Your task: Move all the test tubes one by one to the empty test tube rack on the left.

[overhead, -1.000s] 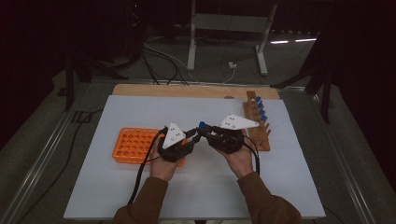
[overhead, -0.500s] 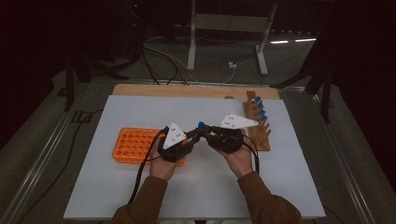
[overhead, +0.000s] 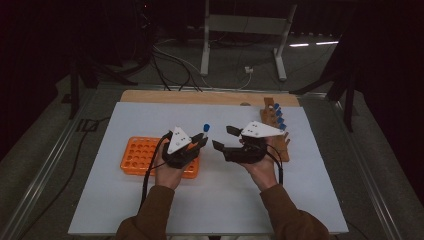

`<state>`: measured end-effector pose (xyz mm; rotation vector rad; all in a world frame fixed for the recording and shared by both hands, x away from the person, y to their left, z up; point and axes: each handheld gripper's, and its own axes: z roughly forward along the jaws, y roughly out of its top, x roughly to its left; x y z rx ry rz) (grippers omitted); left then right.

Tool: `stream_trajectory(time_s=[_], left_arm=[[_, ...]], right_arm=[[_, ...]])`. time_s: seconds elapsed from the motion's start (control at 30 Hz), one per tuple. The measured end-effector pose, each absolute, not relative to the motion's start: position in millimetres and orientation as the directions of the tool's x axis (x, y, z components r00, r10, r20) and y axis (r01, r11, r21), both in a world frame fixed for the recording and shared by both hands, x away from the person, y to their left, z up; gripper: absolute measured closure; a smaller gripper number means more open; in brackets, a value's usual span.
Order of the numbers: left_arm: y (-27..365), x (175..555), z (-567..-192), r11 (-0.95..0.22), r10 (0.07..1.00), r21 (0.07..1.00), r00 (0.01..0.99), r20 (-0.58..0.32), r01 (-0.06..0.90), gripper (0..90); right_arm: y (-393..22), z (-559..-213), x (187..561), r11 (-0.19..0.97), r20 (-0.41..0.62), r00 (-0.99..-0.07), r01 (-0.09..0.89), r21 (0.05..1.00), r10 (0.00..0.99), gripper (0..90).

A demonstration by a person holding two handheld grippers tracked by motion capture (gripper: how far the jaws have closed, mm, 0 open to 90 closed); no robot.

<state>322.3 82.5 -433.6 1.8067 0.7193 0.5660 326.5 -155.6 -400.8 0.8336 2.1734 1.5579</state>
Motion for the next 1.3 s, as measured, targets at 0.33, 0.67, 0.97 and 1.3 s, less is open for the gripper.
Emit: stream_trajectory(time_s=[0.33,0.67,0.97,1.3], left_arm=[[93,326,-444,-0.213,0.744,0.948,0.669,0.0,0.237,78.4],[108,319,-459,-0.149,0.766,0.948,0.64,-0.069,0.281,78.4],[119,300,-465,-0.119,0.755,0.948,0.647,-0.107,0.297,78.3],[123,290,-479,-0.114,0.744,0.94,0.655,-0.134,0.322,78.3]], right_arm=[[-170,-408,324,0.23,0.054,-0.726,0.287,0.93,0.685,7.0],[-183,-417,321,0.228,0.062,-0.706,0.308,0.924,0.706,1.7],[-189,-425,318,0.227,0.069,-0.698,0.322,0.919,0.713,1.7],[-201,-430,311,0.226,0.07,-0.691,0.328,0.917,0.719,1.7]])
